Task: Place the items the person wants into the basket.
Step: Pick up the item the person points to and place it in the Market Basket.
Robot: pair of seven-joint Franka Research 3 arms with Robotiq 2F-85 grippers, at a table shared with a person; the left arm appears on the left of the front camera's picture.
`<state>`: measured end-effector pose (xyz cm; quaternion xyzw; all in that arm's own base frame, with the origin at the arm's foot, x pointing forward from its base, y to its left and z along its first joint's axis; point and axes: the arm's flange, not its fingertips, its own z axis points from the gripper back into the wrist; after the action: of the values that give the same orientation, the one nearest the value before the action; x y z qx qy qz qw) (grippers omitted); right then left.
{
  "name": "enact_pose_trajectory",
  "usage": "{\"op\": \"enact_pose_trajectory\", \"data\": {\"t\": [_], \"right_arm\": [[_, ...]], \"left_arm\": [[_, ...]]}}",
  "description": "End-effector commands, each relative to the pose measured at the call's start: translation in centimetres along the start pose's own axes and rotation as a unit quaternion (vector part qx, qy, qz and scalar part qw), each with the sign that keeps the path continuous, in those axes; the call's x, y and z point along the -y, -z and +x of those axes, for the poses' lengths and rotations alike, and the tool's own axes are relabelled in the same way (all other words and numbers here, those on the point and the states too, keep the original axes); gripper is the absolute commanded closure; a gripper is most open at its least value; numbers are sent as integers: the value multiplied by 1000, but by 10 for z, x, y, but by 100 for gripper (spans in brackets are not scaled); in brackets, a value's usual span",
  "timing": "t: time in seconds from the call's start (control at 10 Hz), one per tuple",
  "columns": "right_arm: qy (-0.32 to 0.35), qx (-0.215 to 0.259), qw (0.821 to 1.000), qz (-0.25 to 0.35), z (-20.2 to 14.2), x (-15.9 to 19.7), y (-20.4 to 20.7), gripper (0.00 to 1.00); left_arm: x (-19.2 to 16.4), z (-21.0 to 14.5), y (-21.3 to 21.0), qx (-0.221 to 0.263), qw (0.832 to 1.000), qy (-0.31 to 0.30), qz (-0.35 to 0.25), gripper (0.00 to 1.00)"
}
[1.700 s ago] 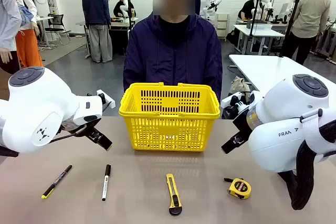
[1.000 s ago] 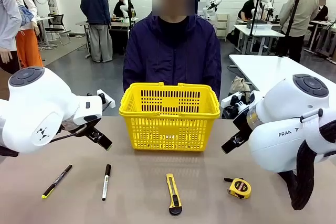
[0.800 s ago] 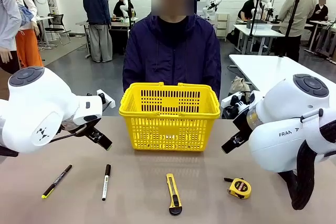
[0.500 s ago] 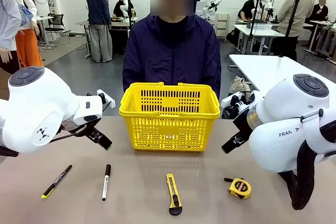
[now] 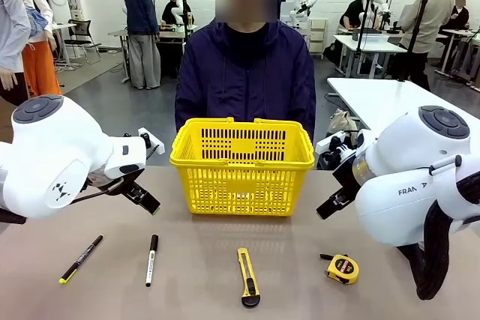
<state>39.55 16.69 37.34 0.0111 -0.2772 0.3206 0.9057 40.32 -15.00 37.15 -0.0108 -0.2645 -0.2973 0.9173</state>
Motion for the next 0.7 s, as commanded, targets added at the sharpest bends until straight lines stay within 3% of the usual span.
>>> {"op": "enact_pose_trajectory", "data": {"t": [0.0, 0.2, 0.4, 0.6], "right_arm": [[0, 0, 1000, 0, 0, 0, 0, 0], [-32, 23, 997, -62, 1, -17, -65, 0], [-37, 40, 995, -82, 8, -19, -127, 0], [-59, 50, 993, -84, 15, -20, -192, 0]], "left_arm": [[0, 0, 0, 0, 1000, 0, 0, 0], [4, 14, -80, 33, 999, 24, 15, 0], [2, 32, -155, 79, 992, 77, 67, 0], [11, 37, -205, 73, 987, 109, 92, 0]]}}
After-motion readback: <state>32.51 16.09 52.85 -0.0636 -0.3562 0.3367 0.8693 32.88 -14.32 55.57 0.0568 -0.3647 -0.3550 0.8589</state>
